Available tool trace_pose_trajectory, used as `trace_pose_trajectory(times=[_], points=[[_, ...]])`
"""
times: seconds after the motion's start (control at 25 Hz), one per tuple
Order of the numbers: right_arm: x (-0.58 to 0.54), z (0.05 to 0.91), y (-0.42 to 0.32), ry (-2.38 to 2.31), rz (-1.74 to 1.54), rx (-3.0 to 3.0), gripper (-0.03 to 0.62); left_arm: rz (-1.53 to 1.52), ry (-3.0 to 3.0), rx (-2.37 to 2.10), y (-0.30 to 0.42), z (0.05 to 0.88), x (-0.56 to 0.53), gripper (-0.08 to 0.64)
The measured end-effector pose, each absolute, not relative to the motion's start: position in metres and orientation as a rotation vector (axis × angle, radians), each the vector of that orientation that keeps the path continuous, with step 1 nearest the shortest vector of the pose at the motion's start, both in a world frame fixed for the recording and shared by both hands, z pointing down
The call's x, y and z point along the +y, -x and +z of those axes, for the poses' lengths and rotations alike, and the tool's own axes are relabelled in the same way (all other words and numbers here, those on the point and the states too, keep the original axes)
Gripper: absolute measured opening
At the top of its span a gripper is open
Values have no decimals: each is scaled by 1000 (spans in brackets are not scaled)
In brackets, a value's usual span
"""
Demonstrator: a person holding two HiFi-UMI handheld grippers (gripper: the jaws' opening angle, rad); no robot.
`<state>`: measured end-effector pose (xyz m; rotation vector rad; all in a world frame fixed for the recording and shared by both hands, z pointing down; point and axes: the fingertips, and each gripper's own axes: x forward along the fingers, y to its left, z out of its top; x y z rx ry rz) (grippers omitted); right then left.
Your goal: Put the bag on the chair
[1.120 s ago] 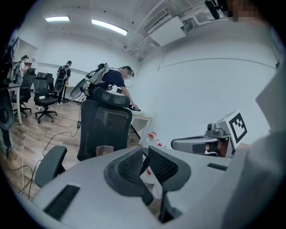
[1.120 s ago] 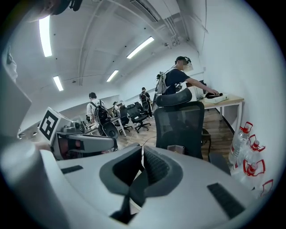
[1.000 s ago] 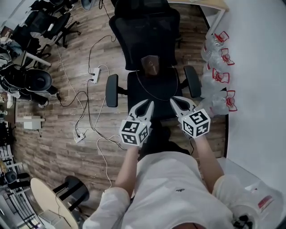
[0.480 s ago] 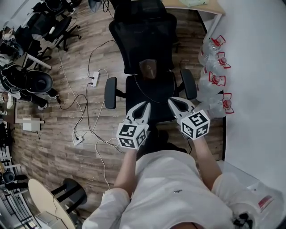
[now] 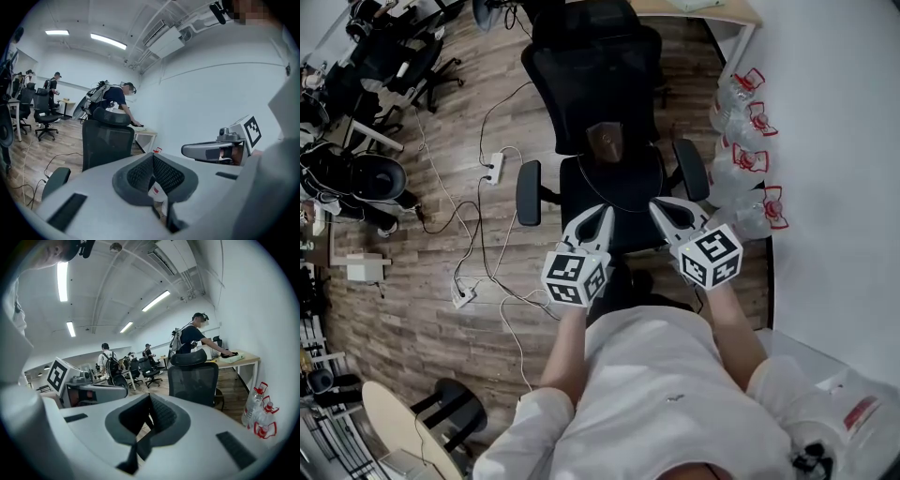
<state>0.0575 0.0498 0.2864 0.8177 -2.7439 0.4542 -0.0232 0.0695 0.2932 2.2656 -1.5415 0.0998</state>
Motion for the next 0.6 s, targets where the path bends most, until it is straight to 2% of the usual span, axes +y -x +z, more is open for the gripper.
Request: trace_pose_trajectory(times=[0.6], points=[[55,281,-52,-819,450,-2754,3,118,-2268,-1537,29,289,73,6]])
